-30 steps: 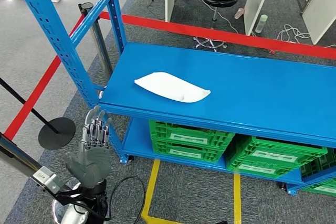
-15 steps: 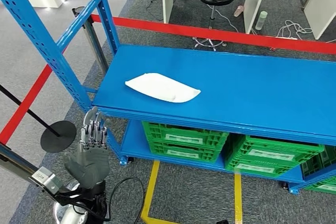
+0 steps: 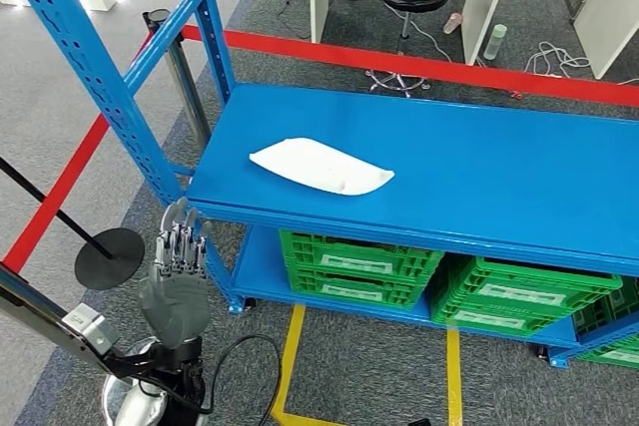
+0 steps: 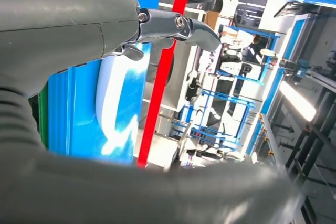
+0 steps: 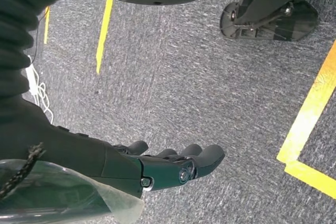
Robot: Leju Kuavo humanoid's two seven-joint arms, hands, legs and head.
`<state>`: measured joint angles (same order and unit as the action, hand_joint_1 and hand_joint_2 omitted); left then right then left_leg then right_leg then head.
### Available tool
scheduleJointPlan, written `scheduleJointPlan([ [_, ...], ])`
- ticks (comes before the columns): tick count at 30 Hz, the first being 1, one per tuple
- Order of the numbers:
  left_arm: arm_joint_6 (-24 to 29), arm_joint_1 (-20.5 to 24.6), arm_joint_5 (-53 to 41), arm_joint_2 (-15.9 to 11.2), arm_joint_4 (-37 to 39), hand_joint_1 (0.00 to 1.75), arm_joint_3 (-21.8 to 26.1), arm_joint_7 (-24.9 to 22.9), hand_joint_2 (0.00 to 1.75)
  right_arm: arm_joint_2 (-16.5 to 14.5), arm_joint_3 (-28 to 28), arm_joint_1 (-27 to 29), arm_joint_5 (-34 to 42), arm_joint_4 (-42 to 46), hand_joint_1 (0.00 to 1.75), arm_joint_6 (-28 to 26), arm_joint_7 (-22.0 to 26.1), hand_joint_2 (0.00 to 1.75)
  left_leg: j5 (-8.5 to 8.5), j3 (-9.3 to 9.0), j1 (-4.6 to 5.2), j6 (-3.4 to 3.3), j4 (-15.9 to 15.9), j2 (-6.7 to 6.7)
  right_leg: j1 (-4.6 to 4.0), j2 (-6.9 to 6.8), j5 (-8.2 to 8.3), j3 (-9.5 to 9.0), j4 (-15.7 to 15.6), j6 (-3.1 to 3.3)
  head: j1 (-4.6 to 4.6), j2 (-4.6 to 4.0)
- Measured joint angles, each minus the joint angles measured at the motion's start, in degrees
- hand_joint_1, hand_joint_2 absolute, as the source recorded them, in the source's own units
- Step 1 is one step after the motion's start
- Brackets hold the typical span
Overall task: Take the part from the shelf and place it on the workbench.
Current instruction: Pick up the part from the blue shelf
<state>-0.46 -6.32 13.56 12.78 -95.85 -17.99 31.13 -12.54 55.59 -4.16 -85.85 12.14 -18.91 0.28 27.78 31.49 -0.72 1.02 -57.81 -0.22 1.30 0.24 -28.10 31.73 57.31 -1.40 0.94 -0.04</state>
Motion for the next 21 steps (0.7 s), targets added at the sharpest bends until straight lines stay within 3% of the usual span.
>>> scheduleJointPlan([
  [9,0.83,0.92,-0.74,0.16,0.43,0.00,-0.02,-0.33,1.75,0.00,0.02,-0.24,0.64,0.02,0.00,-0.02,0.46,1.75,-0.04,0.00,0.00,-0.10,-0.03,0.00,0.01,0.00,0.01,0.01,0.00,-0.04,0.01,0.00],
  [13,2.11,1.04,-2.79,0.15,0.71,0.00,-0.06,-0.28,0.00,0.00,0.01,-0.24,0.53,0.01,0.00,-0.10,0.10,1.75,-0.04,0.00,0.00,-0.10,-0.03,0.00,0.00,0.00,0.00,0.02,0.01,-0.05,0.01,-0.02],
  [18,4.97,2.43,-8.99,-0.32,1.17,0.00,-0.26,0.03,0.00,0.01,-0.03,-0.27,-0.36,0.02,0.00,0.11,-0.52,1.75,-0.04,0.02,0.00,-0.11,-0.03,0.00,0.00,-0.01,0.00,0.03,0.01,-0.06,0.00,-0.01],
  [21,7.34,5.51,-16.08,-1.70,2.07,0.00,-0.39,-1.30,1.31,0.01,-0.22,-0.37,-1.05,0.01,0.00,0.64,-0.67,1.75,-0.07,0.03,0.00,-0.15,-0.04,-0.01,0.01,-0.02,0.01,0.02,0.01,-0.08,0.00,-0.02],
])
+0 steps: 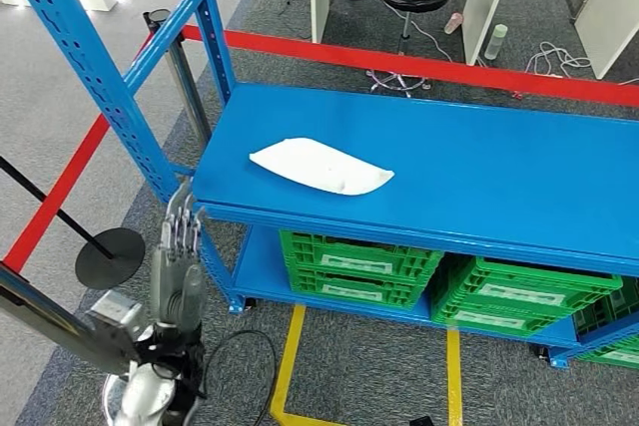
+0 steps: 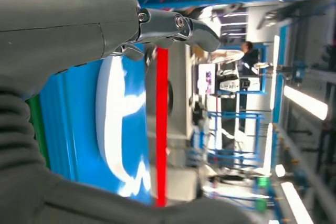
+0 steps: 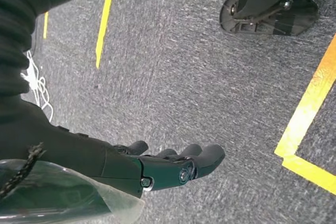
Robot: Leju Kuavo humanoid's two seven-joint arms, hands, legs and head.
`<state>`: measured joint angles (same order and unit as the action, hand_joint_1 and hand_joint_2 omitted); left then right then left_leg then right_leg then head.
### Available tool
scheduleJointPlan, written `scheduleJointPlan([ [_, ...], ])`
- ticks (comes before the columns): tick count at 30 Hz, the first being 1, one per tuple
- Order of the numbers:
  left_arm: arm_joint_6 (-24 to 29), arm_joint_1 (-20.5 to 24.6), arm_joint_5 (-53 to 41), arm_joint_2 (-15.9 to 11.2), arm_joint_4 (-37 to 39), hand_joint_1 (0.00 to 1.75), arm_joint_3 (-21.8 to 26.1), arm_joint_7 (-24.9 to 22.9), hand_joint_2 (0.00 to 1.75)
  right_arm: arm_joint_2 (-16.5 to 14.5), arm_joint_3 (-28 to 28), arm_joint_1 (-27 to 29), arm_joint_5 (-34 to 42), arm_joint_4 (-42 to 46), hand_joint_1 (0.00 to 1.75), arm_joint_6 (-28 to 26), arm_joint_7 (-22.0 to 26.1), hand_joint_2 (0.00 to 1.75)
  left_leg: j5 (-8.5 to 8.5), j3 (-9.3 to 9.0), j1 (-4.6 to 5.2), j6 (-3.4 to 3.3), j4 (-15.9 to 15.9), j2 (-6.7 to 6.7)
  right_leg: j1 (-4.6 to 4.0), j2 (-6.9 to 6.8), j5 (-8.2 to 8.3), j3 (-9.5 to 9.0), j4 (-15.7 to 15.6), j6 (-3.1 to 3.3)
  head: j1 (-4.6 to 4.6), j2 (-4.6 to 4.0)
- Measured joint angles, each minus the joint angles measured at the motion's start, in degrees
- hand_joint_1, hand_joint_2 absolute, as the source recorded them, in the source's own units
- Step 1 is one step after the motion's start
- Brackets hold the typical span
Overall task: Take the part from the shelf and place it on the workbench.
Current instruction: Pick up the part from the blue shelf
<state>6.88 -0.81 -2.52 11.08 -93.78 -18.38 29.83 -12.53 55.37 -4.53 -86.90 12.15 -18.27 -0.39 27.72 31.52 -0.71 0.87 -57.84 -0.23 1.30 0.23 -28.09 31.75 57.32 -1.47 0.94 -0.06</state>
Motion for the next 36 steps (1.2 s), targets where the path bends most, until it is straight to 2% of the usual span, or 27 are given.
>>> scheduleJointPlan([
  [1,0.79,1.35,-2.57,-0.64,0.53,0.00,-0.05,-0.81,1.75,0.00,-0.09,-0.06,-0.24,0.00,0.00,0.15,-0.02,1.75,-0.02,0.00,0.00,-0.03,0.00,0.00,0.00,0.00,0.01,0.00,0.00,-0.01,0.00,0.01],
  [6,3.98,9.19,-16.10,-3.75,5.28,0.00,-0.29,-5.85,1.75,0.01,-0.99,-0.55,-1.09,0.01,0.00,0.81,-0.20,1.75,-0.12,0.01,0.00,-0.15,0.00,0.00,0.00,0.02,0.10,0.01,0.01,-0.12,0.00,0.01],
  [12,5.10,19.15,-25.36,-6.26,12.85,0.00,-1.46,-9.20,1.75,0.01,-2.14,-1.48,-1.85,0.01,0.00,1.89,-0.98,1.75,-0.18,0.05,0.00,-0.19,-0.01,0.00,0.00,0.01,0.15,0.02,0.02,-0.15,-0.01,0.00],
  [18,1.29,26.56,-30.79,-7.66,19.40,0.00,-3.98,-11.75,1.75,0.01,-3.28,-2.41,-2.58,0.01,0.00,2.85,-1.56,1.75,-0.17,0.09,0.02,-0.19,-0.04,0.00,0.01,0.02,0.16,0.06,0.02,-0.15,0.01,0.01],
  [26,-8.66,38.27,-39.27,-9.60,30.89,0.00,-10.91,-14.15,1.75,0.05,-5.58,-3.36,-3.14,0.01,0.00,4.18,-2.20,1.75,-0.19,0.12,0.01,-0.20,-0.06,0.01,0.01,0.04,0.19,0.11,0.02,-0.19,0.01,0.02],
  [36,-10.92,48.71,-45.92,-10.23,44.33,0.00,-19.83,-15.52,1.75,0.05,-8.10,-4.00,-2.72,0.01,0.00,5.27,-2.78,1.75,-0.20,0.13,0.01,-0.19,-0.06,0.02,0.01,0.06,0.19,0.10,0.04,-0.19,0.01,0.01],
])
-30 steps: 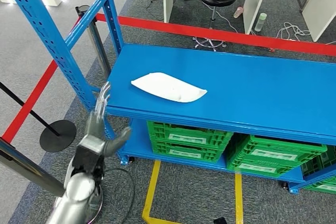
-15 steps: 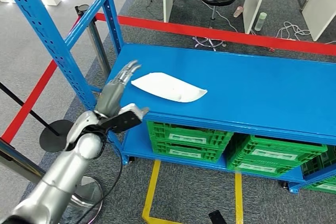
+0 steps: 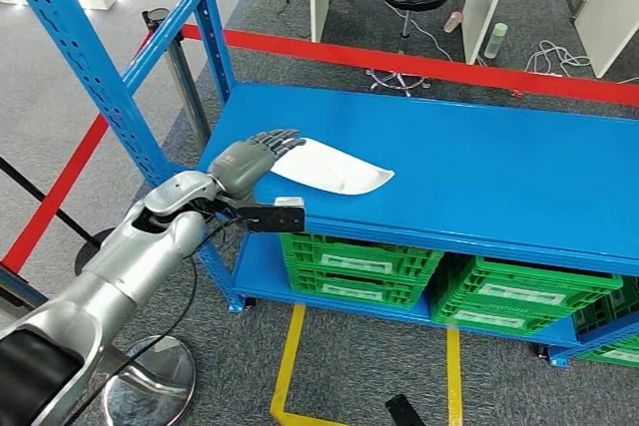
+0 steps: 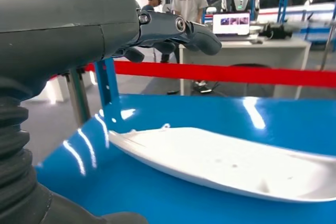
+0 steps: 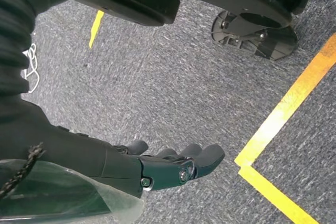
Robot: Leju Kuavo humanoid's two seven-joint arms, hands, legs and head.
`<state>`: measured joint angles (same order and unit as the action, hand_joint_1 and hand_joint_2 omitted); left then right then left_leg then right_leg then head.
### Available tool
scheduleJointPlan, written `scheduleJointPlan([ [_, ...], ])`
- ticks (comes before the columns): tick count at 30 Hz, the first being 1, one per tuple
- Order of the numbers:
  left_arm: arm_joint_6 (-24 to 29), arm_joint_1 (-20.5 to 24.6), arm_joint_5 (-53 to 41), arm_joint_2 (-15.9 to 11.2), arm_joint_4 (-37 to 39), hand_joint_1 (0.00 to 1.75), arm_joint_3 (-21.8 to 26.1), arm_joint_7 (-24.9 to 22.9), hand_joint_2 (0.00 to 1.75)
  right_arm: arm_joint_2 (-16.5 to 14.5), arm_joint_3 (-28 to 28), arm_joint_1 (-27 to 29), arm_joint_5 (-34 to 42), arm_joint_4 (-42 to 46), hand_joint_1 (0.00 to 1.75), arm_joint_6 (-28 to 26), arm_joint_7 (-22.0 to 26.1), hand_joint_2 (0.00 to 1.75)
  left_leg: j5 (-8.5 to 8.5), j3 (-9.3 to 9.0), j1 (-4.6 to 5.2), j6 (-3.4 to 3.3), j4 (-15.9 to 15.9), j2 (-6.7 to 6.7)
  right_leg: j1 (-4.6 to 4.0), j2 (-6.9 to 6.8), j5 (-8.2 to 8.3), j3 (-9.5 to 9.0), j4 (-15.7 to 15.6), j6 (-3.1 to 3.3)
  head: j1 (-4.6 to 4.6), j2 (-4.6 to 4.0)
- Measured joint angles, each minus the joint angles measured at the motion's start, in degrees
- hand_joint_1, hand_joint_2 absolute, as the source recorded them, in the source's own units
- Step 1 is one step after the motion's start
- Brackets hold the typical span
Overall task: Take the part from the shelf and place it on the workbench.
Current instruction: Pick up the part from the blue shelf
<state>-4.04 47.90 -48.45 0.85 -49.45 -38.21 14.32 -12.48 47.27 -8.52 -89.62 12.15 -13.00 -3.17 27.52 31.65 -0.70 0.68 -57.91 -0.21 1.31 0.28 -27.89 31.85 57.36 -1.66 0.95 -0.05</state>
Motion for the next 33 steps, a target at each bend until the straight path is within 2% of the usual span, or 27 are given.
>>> scheduleJointPlan([
  [7,-2.23,3.95,-1.07,-0.93,5.32,0.00,-3.61,0.47,1.75,0.00,-0.97,-0.31,0.16,0.00,0.00,0.30,-0.41,1.75,0.00,0.00,0.00,0.00,0.00,0.00,0.00,0.00,0.00,0.00,0.01,0.00,0.00,0.00],
  [17,-5.36,5.62,1.43,-3.04,10.76,0.00,-5.79,4.15,1.75,0.00,-2.56,-0.53,0.49,0.00,0.00,1.04,-0.12,1.75,0.00,0.00,0.00,0.00,0.00,0.00,0.00,0.00,0.00,0.00,0.03,0.00,-0.01,-0.01],
  [29,-3.83,5.80,0.48,-4.31,15.77,0.00,-8.21,3.73,1.75,0.00,-3.44,-0.60,1.03,0.00,0.00,1.11,-0.22,1.75,0.00,0.01,0.00,0.00,0.00,-0.01,0.00,-0.01,0.00,0.00,0.03,0.00,-0.01,-0.01],
  [33,-1.06,5.69,-1.66,-4.23,16.71,0.00,-9.41,2.58,1.75,0.00,-3.61,-0.64,1.27,0.00,0.00,1.34,-0.20,1.75,0.00,0.00,0.00,0.00,0.00,-0.01,0.00,-0.02,0.00,0.00,0.03,0.00,-0.01,-0.01],
])
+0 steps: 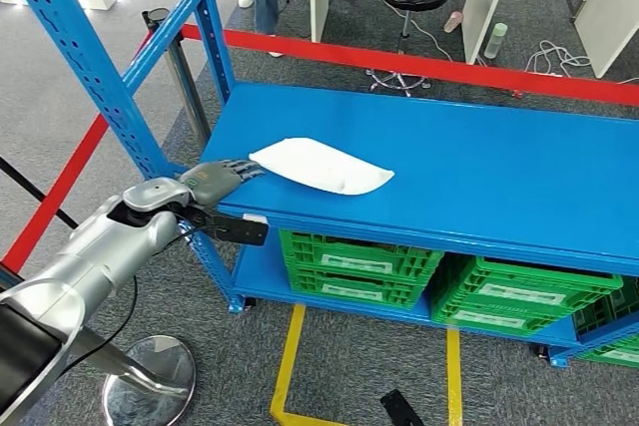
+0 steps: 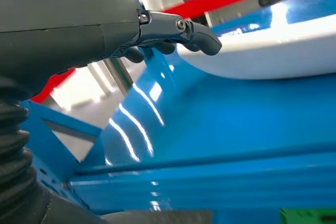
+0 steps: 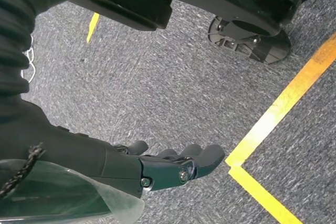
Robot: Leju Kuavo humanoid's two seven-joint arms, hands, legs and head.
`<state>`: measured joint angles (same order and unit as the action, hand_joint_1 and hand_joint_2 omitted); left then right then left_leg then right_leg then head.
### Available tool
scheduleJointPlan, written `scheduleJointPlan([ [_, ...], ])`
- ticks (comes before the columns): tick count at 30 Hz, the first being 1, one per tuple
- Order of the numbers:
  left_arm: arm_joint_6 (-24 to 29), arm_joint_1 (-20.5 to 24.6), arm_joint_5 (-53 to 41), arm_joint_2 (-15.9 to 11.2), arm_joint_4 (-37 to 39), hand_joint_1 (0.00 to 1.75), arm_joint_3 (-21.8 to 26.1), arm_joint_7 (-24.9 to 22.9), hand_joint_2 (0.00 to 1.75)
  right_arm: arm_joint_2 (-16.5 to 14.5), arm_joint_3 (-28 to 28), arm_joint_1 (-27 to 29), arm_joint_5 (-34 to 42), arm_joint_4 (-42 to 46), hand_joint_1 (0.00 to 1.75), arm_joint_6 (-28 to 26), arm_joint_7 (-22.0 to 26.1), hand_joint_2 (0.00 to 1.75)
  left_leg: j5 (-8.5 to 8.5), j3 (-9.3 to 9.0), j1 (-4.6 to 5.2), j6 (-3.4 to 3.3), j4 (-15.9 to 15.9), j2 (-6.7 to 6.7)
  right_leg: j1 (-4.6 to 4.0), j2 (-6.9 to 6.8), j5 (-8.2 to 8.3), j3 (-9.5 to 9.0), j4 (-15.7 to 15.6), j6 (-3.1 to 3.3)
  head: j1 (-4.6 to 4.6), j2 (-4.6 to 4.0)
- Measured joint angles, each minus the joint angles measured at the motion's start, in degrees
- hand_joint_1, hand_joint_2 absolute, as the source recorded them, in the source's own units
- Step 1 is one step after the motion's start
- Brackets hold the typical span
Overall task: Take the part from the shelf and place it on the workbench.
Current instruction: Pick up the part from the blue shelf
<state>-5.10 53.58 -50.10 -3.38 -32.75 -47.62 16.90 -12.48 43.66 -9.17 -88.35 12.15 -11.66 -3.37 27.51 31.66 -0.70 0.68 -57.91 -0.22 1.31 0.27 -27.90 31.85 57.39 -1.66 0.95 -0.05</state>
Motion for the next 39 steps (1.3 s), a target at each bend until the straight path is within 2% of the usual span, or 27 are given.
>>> scheduleJointPlan([
  [8,8.66,-0.31,-4.05,1.39,1.81,0.00,-2.20,-1.17,1.75,0.00,-1.11,-0.18,0.35,0.00,0.00,0.82,0.00,1.75,0.00,0.00,0.00,0.00,-0.01,0.00,0.00,0.00,0.00,0.00,0.00,0.00,-0.01,0.00],
  [19,10.74,-0.07,-5.48,1.90,2.89,0.00,-3.49,-1.44,1.75,0.00,-1.88,-0.19,0.51,0.00,0.00,0.96,0.11,1.75,0.00,0.00,0.00,0.00,0.00,0.00,0.00,0.00,0.00,0.01,0.00,0.00,-0.01,0.01],
  [27,11.18,2.55,-8.25,2.54,4.68,0.00,-3.63,-1.45,1.75,0.00,-2.34,-0.20,1.52,0.00,0.00,1.13,0.77,1.75,0.00,0.00,0.00,0.00,-0.01,0.00,0.00,0.00,0.00,-0.01,0.00,0.00,-0.01,0.01],
  [37,11.29,3.20,-8.68,2.62,6.01,0.00,-3.55,-1.44,1.75,0.01,-2.50,-0.13,2.04,0.00,0.00,1.04,0.85,1.75,0.00,0.00,0.00,0.00,-0.01,0.00,0.00,0.00,0.00,0.00,0.00,0.00,0.00,0.00],
  [39,10.70,4.56,-8.44,2.63,7.48,0.00,-3.07,-1.15,1.75,0.11,-2.60,0.25,2.71,0.00,0.00,0.85,0.76,1.75,-0.01,0.00,0.00,0.00,-0.01,0.00,0.00,0.00,0.00,0.00,0.00,0.00,0.00,0.00],
])
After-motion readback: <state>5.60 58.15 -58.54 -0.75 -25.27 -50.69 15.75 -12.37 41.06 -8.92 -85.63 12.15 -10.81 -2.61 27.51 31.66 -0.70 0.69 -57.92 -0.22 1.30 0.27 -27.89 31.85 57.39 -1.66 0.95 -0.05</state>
